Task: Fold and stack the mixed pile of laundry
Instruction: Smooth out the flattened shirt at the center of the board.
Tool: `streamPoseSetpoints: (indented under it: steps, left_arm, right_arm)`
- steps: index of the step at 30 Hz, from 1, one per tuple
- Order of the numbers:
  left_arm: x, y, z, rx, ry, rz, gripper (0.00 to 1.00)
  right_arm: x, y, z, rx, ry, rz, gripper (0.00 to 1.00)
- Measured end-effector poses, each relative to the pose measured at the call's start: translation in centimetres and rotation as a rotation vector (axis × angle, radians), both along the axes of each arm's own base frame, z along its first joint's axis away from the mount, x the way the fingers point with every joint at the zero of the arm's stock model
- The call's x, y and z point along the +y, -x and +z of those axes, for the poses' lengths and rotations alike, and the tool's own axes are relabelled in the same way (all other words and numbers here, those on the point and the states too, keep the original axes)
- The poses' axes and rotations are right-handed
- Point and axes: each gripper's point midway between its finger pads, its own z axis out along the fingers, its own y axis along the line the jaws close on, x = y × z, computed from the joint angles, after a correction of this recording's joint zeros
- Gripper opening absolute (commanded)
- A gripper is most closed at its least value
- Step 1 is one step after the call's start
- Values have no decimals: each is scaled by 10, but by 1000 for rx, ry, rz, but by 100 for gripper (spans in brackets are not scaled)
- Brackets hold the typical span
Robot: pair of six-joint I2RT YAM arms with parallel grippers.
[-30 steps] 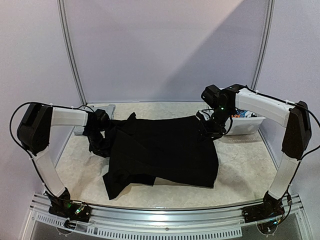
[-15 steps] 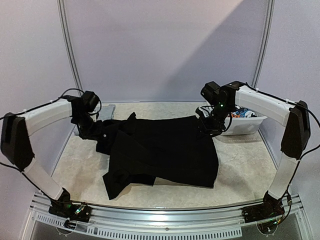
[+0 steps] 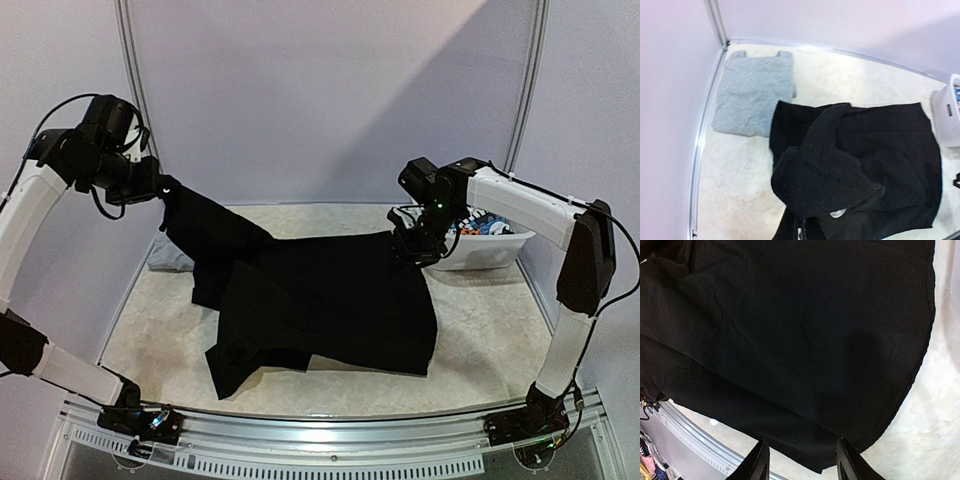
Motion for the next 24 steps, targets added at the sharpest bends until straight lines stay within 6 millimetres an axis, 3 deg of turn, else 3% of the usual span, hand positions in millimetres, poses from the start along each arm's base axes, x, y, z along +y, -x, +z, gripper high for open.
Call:
streamPoseSetpoints:
  steps: [3, 6, 9, 14, 17, 23, 24]
  left_arm:
    - [-11, -13, 8, -12, 27, -34, 0]
    - [-23, -38, 1, 7, 38, -56, 0]
    - [-35, -78, -3, 9, 33, -77, 0]
    - [-40, -167, 9, -91, 55, -83, 0]
    - [-28, -218, 15, -178, 104, -63, 0]
    - [20, -286, 7, -332, 208, 31, 4]
    - [29, -296, 7, -372, 216, 50, 12]
  right_arm:
    - [1, -1, 0, -4, -2, 0, 46]
    - [1, -2, 0, -8, -3, -1, 46]
    - [-1, -1, -4, -4, 4, -8, 46]
    - [-10, 8, -15, 21, 33, -33, 46]
    - [-14, 12, -14, 25, 36, -53, 46]
    - [-21, 14, -3, 9, 37, -106, 46]
    - [-22, 14, -1, 7, 37, -114, 46]
